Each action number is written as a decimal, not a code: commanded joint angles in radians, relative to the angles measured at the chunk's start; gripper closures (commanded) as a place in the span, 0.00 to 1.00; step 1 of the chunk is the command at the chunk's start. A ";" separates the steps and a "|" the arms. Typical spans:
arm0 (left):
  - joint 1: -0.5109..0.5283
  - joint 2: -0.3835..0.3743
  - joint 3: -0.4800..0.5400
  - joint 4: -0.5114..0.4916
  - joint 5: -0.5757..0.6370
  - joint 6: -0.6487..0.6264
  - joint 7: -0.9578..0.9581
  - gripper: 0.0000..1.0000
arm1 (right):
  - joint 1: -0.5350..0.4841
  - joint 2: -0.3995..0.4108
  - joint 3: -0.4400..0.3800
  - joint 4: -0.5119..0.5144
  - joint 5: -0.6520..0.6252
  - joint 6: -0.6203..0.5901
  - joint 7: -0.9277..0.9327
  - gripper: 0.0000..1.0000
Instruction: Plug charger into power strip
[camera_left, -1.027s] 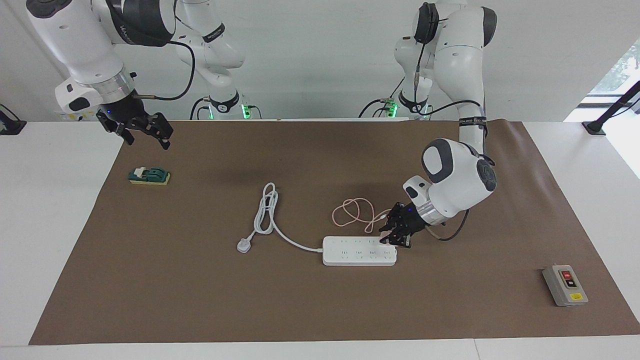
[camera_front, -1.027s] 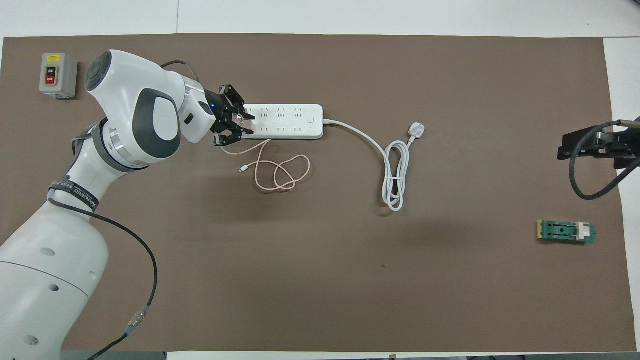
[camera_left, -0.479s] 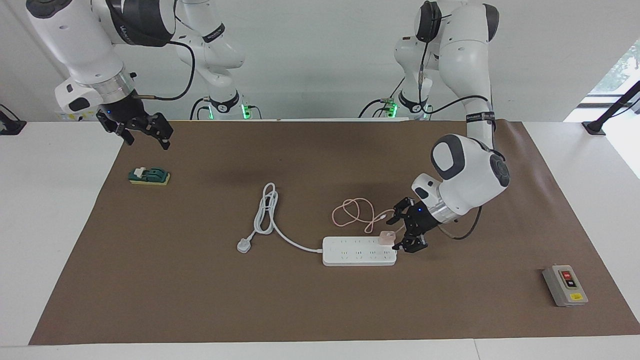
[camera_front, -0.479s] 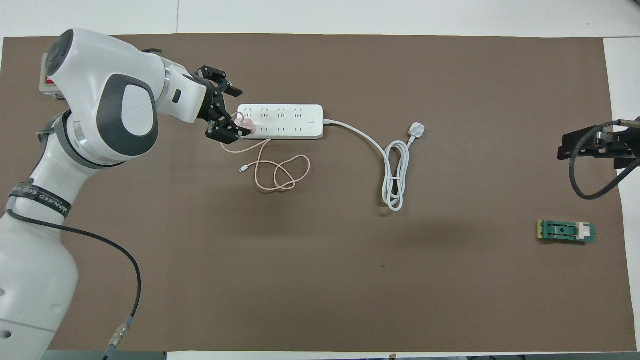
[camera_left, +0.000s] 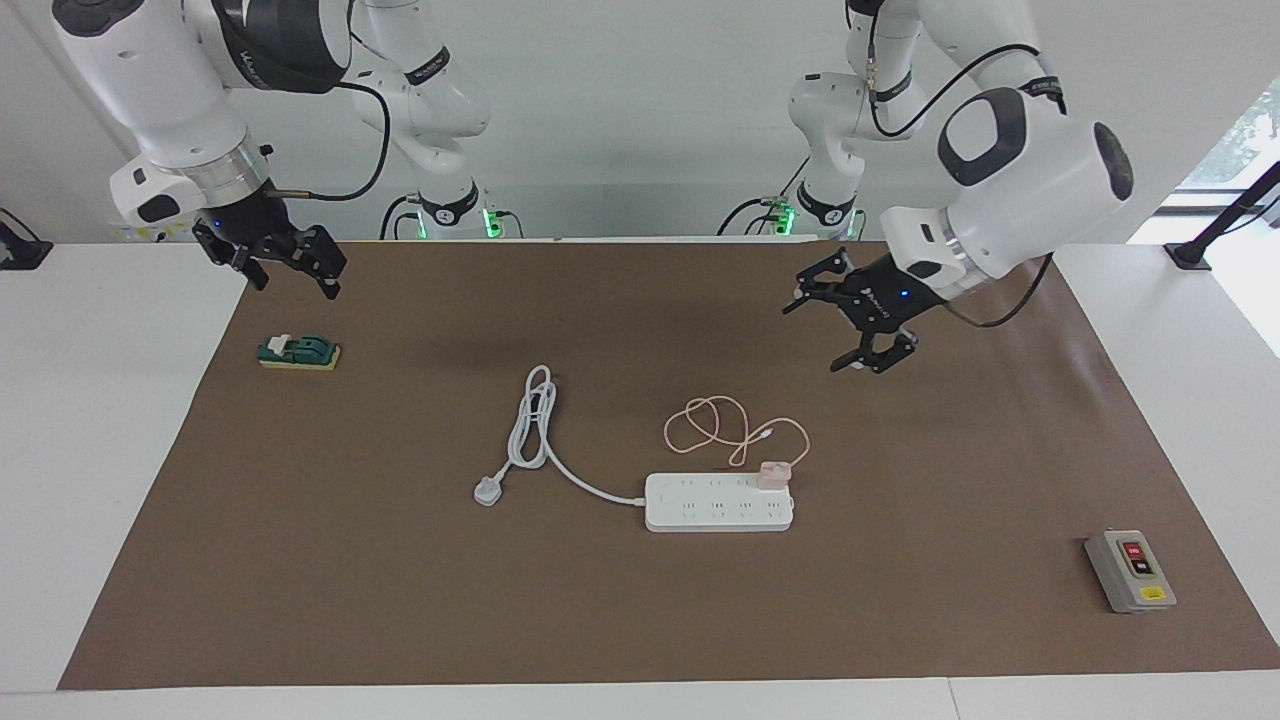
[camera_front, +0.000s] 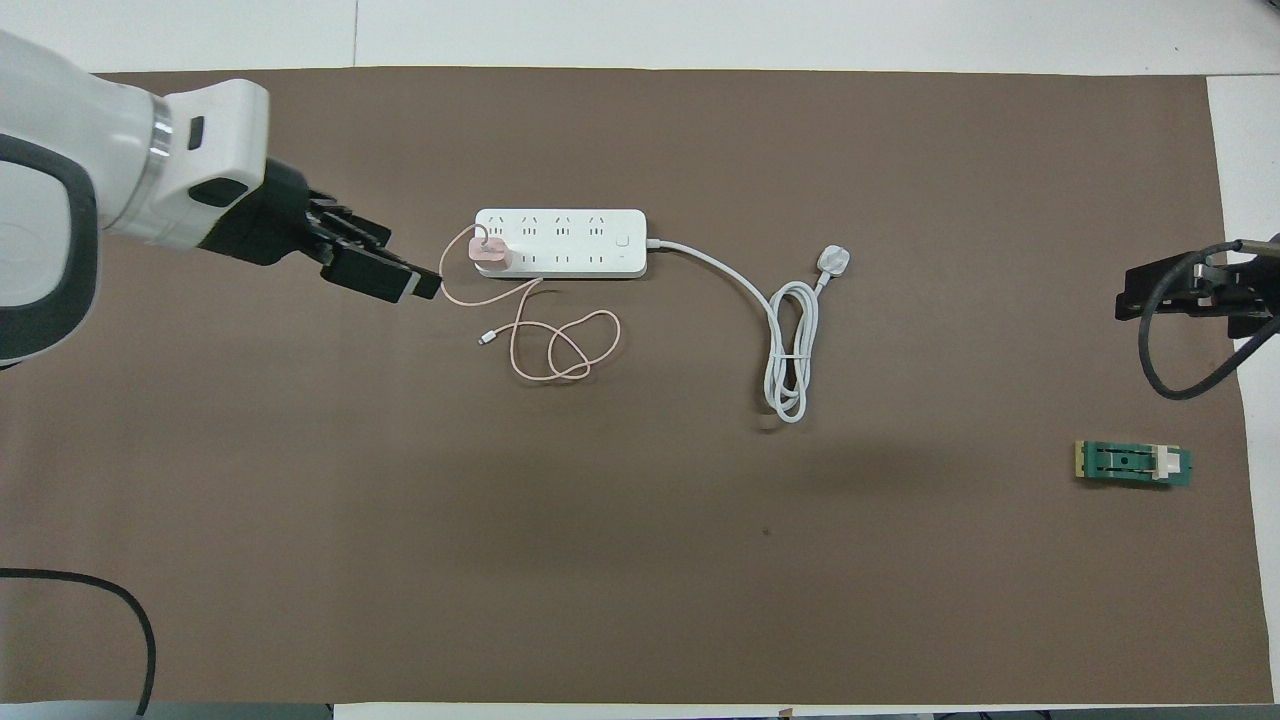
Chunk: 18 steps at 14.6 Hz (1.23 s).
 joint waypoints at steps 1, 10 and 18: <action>0.068 -0.033 -0.001 -0.027 0.113 -0.114 -0.186 0.00 | -0.009 -0.007 0.007 0.002 -0.018 -0.018 -0.013 0.00; 0.100 -0.091 0.020 -0.030 0.585 -0.133 -0.758 0.00 | -0.009 -0.007 0.007 0.002 -0.017 -0.018 -0.013 0.00; 0.120 -0.125 0.019 -0.078 0.588 -0.121 -0.750 0.00 | -0.009 -0.007 0.007 0.002 -0.017 -0.018 -0.013 0.00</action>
